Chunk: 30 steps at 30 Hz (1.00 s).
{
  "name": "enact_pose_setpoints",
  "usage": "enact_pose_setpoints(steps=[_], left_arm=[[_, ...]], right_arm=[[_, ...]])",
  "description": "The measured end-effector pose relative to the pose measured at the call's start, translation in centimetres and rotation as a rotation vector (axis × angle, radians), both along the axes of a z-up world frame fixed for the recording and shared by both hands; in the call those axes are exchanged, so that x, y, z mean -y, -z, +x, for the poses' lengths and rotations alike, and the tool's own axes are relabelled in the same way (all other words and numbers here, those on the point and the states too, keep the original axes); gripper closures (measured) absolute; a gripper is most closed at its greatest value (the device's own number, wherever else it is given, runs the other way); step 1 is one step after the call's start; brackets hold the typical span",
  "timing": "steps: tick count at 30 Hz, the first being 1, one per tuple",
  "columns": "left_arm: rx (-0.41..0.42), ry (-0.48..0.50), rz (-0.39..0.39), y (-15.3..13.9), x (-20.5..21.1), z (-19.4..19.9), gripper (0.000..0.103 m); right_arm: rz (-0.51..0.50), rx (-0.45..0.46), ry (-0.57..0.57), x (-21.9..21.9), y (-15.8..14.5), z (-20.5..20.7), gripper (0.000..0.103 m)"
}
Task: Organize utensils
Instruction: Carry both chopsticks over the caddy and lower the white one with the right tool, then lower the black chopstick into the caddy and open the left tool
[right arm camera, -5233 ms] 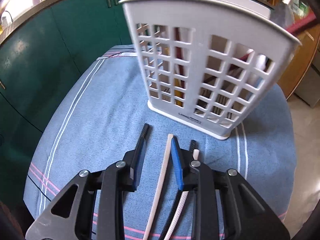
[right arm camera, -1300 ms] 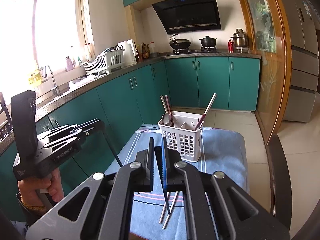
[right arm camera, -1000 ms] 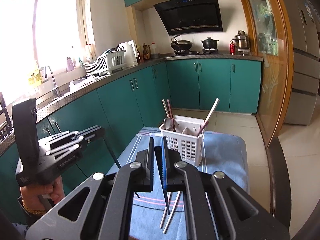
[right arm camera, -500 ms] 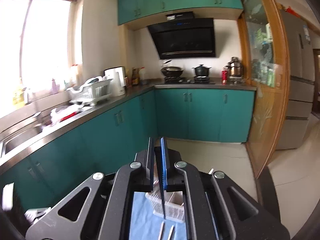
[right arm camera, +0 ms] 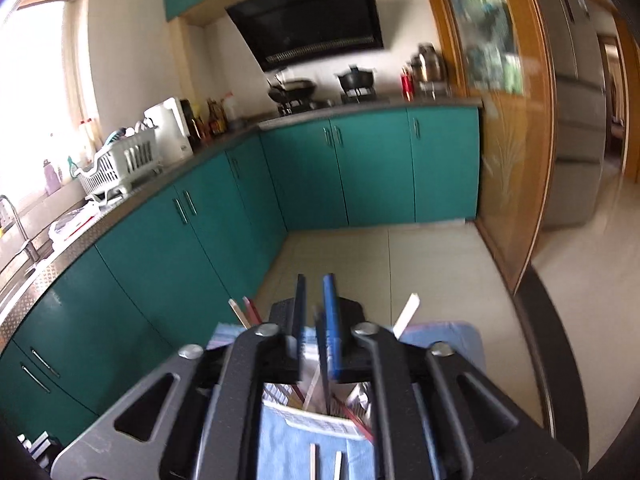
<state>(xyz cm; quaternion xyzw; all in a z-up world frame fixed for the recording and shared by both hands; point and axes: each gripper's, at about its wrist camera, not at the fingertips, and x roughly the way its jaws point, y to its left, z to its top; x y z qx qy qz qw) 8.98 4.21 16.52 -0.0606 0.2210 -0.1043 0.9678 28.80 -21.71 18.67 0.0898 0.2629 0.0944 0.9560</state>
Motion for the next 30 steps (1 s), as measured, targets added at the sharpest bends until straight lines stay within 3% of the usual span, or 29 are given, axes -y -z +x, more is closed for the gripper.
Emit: enact_pose_setpoints(steps=[1, 4, 5, 7, 10, 14, 17, 19, 24, 30], left_arm=[[-0.002, -0.001, -0.002, 0.1, 0.1, 0.1, 0.097], [-0.004, -0.010, -0.005, 0.4, 0.3, 0.3, 0.097], [-0.007, -0.010, -0.009, 0.4, 0.4, 0.4, 0.097], [0.003, -0.019, -0.011, 0.4, 0.6, 0.6, 0.097], [0.025, -0.019, -0.039, -0.3, 0.9, 1.0, 0.097], [0.060, -0.009, -0.039, -3.2, 2.5, 2.2, 0.097], [0.094, -0.019, -0.027, -6.4, 4.0, 3.7, 0.097], [0.122, -0.012, -0.048, -8.8, 4.8, 5.0, 0.097], [0.143, -0.021, -0.068, -12.7, 7.0, 9.6, 0.097], [0.115, -0.051, -0.017, -11.7, 10.1, 15.7, 0.097]], right_arm=[[0.007, -0.002, 0.003, 0.7, 0.6, -0.5, 0.060], [0.022, 0.045, -0.001, 2.3, 1.4, -3.6, 0.058], [0.045, 0.078, -0.006, 3.2, 1.8, -5.4, 0.056], [0.095, 0.164, 0.007, 5.0, 2.8, -9.3, 0.034], [0.126, 0.310, 0.055, 7.6, 6.4, -15.9, 0.022], [0.113, 0.311, 0.088, 9.3, 13.1, -20.4, 0.022], [0.089, 0.243, 0.098, 9.6, 17.0, -20.6, 0.022], [0.102, 0.182, 0.056, 9.4, 18.1, -19.7, 0.022], [0.083, 0.176, 0.039, 9.5, 19.1, -19.2, 0.022], [0.128, 0.147, 0.022, 10.3, 19.0, -18.4, 0.022]])
